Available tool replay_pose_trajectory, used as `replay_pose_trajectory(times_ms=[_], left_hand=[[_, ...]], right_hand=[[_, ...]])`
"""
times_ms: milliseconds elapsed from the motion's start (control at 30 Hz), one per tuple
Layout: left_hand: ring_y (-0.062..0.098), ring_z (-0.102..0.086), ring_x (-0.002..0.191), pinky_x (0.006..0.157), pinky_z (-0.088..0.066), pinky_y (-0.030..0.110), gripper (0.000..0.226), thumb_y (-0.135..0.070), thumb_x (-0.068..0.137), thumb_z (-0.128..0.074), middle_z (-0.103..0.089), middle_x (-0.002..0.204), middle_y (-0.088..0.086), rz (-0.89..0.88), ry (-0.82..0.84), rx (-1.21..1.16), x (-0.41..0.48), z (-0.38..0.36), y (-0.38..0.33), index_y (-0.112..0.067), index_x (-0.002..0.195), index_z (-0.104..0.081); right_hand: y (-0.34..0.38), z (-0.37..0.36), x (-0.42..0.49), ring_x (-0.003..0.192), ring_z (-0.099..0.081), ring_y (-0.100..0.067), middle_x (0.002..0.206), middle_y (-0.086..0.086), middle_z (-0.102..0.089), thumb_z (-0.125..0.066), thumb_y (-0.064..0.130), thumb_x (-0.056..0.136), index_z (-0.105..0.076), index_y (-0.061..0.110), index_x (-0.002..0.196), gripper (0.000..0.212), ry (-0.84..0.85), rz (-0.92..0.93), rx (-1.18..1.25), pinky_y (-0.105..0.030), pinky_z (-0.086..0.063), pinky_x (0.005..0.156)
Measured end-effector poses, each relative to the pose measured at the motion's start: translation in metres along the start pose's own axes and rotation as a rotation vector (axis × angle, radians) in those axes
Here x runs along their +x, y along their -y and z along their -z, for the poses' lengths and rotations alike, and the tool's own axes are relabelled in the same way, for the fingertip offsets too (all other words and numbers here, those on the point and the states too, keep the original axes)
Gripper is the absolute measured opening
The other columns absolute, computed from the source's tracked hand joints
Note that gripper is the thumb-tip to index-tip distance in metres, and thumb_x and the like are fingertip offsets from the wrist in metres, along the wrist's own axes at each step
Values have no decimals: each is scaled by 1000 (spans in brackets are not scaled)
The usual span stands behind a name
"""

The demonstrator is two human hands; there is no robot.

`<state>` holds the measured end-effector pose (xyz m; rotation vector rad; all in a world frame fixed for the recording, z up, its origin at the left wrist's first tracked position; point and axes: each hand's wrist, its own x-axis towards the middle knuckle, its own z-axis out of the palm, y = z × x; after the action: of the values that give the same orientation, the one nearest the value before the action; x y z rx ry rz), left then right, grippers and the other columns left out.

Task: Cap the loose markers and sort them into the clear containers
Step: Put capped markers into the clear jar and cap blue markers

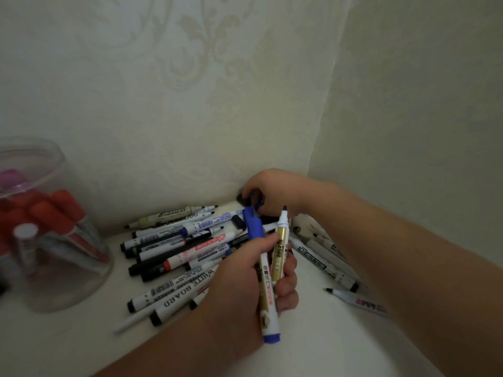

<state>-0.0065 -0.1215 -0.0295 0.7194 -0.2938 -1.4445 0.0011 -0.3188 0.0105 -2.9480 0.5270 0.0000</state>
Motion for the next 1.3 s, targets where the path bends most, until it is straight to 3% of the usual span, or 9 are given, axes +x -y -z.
replay_pose_trajectory(times_ms=[100, 233, 367, 467, 600, 700, 967, 1200, 1300], left_hand=[[13, -33, 46, 40, -26, 23, 21, -26, 83, -63, -48, 66, 5, -5, -6, 15, -1, -2, 0, -10, 72, -70], [14, -37, 47, 39, -29, 23, 20, -26, 84, -64, -50, 68, 6, -31, -19, 68, -2, -4, -1, -8, 90, -61], [17, -46, 47, 35, -37, 23, 23, -28, 85, -65, -55, 72, 8, -94, -17, 147, -4, -5, 1, -10, 100, -59], [19, -46, 47, 36, -38, 24, 15, -25, 86, -65, -57, 75, 11, -145, -11, 209, -6, -6, 2, -13, 94, -64], [18, -44, 49, 40, -35, 23, 19, -25, 80, -70, -58, 78, 13, -238, -34, 309, -8, -7, 4, -16, 96, -69], [17, -44, 48, 42, -33, 23, 23, -27, 76, -72, -59, 78, 12, -283, -57, 390, -7, -7, 6, -18, 98, -73], [16, -45, 47, 44, -35, 25, 24, -29, 78, -70, -62, 78, 11, -296, -55, 484, -7, -7, 7, -22, 100, -75], [16, -45, 46, 43, -35, 24, 30, -33, 71, -73, -62, 77, 11, -298, -53, 498, -6, -7, 8, -22, 99, -76], [16, -45, 46, 44, -36, 24, 26, -32, 72, -73, -63, 77, 11, -301, -65, 511, -6, -7, 8, -23, 96, -75]], right_hand=[[-2, 8, -10, 81, -59, -7, 97, 9, -66, -73, 12, 84, -68, 19, 120, 37, -261, -25, 150, -19, -49, 76], [-1, 37, -48, 86, -71, -11, 100, -2, -71, -69, 8, 92, -63, 17, 119, 30, -604, -127, 827, -25, -57, 78], [0, 51, -98, 68, -71, -22, 96, -12, -70, -71, 12, 90, -60, 13, 112, 25, -513, -304, 1183, -24, -47, 45], [0, 42, -125, 64, -53, -19, 77, -12, -69, -78, 7, 75, -66, 5, 90, 20, -427, -328, 1327, -23, -41, 48], [6, 21, -148, 69, -55, -21, 86, -19, -72, -66, -2, 72, -72, 0, 94, 23, -369, -259, 1572, -21, -42, 49], [7, 13, -155, 61, -53, -18, 82, -18, -68, -65, -2, 74, -64, -1, 107, 34, -386, -183, 1579, -21, -40, 47], [8, 12, -156, 52, -45, -18, 71, -16, -71, -72, 22, 74, -74, 3, 96, 29, -586, -165, 1353, -26, -34, 47], [20, 7, -155, 48, -40, -18, 59, -1, -69, -76, 18, 77, -77, 10, 85, 11, -616, -148, 1207, -25, -29, 45], [22, 7, -157, 44, -52, -2, 59, 4, -69, -74, 5, 82, -75, -1, 92, 12, -594, -112, 1176, -11, -39, 47]])
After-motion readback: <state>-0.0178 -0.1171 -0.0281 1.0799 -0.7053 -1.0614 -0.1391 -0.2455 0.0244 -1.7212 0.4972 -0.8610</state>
